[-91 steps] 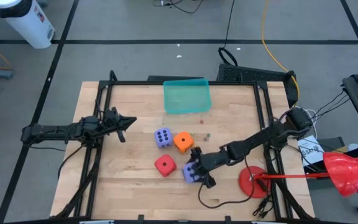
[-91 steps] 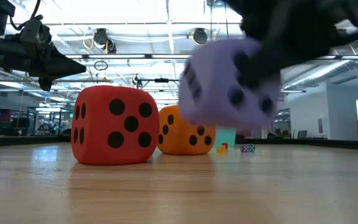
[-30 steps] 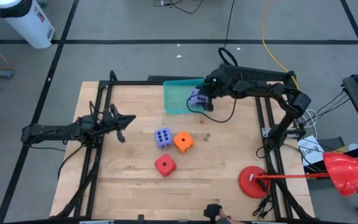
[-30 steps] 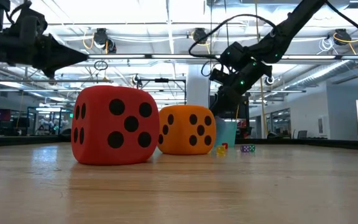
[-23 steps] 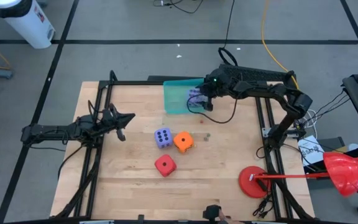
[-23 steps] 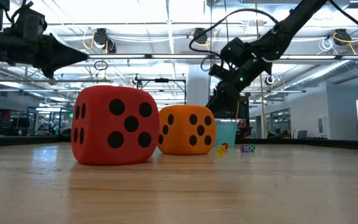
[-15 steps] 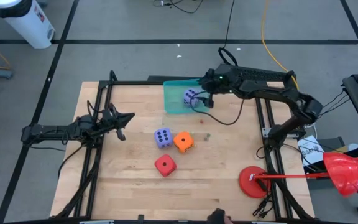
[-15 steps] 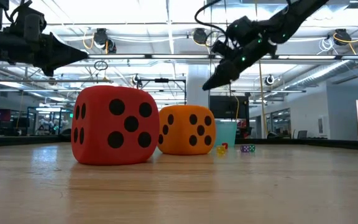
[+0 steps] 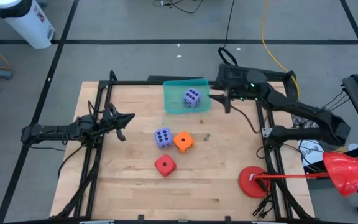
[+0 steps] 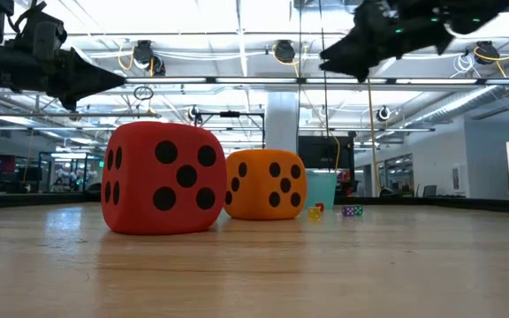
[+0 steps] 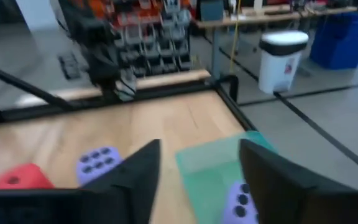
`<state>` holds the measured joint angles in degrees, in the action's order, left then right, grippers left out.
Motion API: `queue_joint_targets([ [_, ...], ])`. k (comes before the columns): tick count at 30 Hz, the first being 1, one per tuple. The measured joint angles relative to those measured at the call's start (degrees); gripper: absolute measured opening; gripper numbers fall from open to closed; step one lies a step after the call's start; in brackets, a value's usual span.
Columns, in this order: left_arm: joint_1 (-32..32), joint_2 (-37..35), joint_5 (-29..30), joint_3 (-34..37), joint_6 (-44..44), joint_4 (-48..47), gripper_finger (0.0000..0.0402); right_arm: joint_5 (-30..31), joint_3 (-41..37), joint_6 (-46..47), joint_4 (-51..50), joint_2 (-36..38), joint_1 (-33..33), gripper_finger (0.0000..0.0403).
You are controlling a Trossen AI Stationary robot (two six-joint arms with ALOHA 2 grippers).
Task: Pick & Place Dice
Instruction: Put the big violet dice into the green bin
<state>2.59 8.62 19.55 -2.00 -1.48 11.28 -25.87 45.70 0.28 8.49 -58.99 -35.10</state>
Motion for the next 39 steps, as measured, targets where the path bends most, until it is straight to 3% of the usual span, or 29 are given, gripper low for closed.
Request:
queue_joint_targets([
  [6, 0.0, 0.02, -6.29, 0.0, -1.5, -1.3, 0.001, -3.86, -14.47, 7.14, 15.86, 8.7, -0.06, 0.0028],
  [8, -0.04, 0.0, -7.63, 0.0, -2.23, -1.24, 0.001, -4.46, -19.21, 8.85, 21.88, 9.82, 0.01, 0.0009],
  [11, 0.0, 0.0, -7.63, -0.1, -4.97, -1.42, 0.001, -4.35, -24.6, 11.72, 29.94, 10.05, -0.03, 0.0016],
  [15, -0.02, 2.17, -9.18, -3.83, -9.46, -6.71, 0.001, -4.28, -28.51, 11.94, 33.55, 10.03, -0.03, 0.0008],
  [25, 0.0, 21.05, -5.6, -24.25, -9.94, -19.16, 0.001, -4.35, -31.12, 9.5, 32.56, 11.75, -1.15, 0.0007],
  [30, 0.0, 28.16, -3.58, -32.28, -7.85, -21.29, 0.001, -4.42, -32.32, 12.47, 30.45, 18.27, -2.67, 0.0001],
  [35, 0.0, 32.12, -2.98, -37.33, -10.22, -25.15, 0.001, -3.68, -32.49, 14.05, 20.63, 28.01, -3.37, 0.0001],
  [39, 0.0, 35.3, -2.93, -38.53, -13.14, -26.52, 0.001, 3.09, -32.49, 14.35, 12.79, 34.56, -0.68, 0.0],
])
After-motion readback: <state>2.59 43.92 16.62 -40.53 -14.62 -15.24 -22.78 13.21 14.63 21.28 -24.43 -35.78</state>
